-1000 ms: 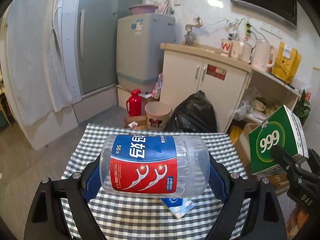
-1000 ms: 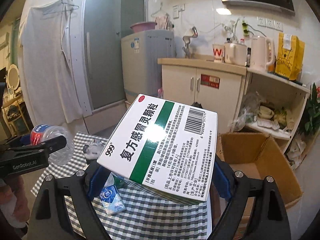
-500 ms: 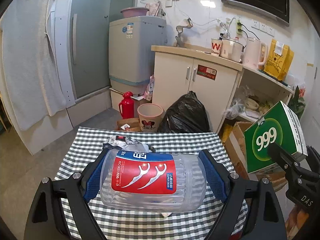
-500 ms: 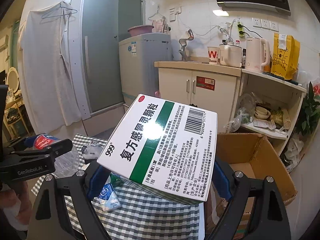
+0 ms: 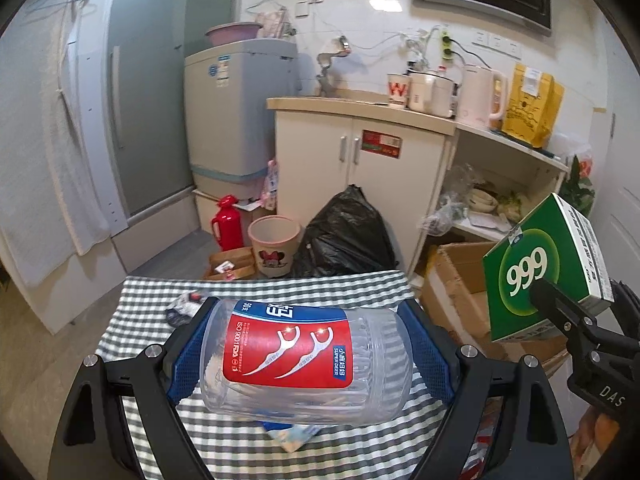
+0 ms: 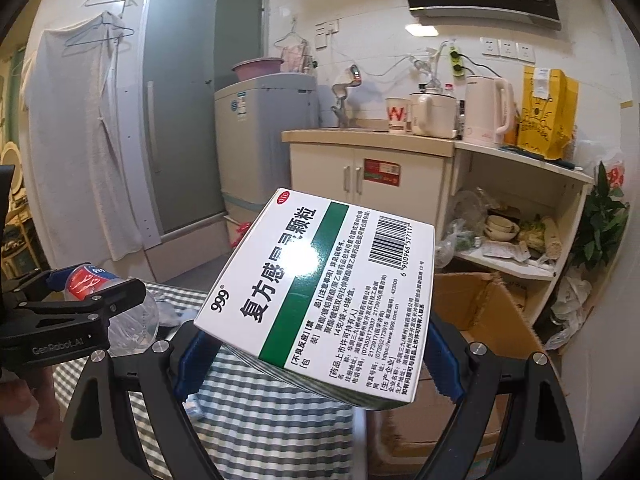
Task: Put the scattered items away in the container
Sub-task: 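Lift the jar with the left gripper while the right lifts the medicine box, then carry both items over the cardboard box and open both grippers to drop them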
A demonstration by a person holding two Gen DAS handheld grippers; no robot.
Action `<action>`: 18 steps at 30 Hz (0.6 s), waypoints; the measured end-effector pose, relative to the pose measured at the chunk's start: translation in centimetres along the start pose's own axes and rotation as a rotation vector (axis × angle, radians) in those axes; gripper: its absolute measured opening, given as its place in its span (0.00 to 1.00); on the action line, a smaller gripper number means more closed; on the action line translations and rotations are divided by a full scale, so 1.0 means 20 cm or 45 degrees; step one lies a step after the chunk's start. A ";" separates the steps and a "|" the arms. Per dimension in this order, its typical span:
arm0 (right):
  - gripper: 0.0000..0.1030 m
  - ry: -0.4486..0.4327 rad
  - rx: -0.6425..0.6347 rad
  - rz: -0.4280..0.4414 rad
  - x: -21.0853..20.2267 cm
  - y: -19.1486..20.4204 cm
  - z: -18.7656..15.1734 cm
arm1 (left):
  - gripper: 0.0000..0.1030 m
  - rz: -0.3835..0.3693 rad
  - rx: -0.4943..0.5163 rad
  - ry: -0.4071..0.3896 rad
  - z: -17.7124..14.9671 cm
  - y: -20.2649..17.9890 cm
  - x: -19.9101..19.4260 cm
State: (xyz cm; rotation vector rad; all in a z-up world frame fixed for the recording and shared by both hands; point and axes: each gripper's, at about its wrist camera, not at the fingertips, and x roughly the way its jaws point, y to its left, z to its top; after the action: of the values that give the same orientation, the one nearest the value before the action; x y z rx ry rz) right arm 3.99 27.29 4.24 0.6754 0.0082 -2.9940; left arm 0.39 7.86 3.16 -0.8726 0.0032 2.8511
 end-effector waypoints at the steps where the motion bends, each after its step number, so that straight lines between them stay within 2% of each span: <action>1: 0.86 0.000 0.003 -0.017 0.00 -0.03 0.00 | 0.87 -0.012 0.007 -0.001 0.01 -0.03 0.01; 18: 0.86 0.093 0.061 -0.278 0.00 -0.53 -0.04 | 0.87 -0.228 0.109 0.013 0.15 -0.53 0.21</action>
State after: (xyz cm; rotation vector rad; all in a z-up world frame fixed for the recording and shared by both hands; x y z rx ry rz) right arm 3.54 37.93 3.47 0.8401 0.0147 -3.1844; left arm -3.04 19.18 3.70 -0.8261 0.0460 2.6597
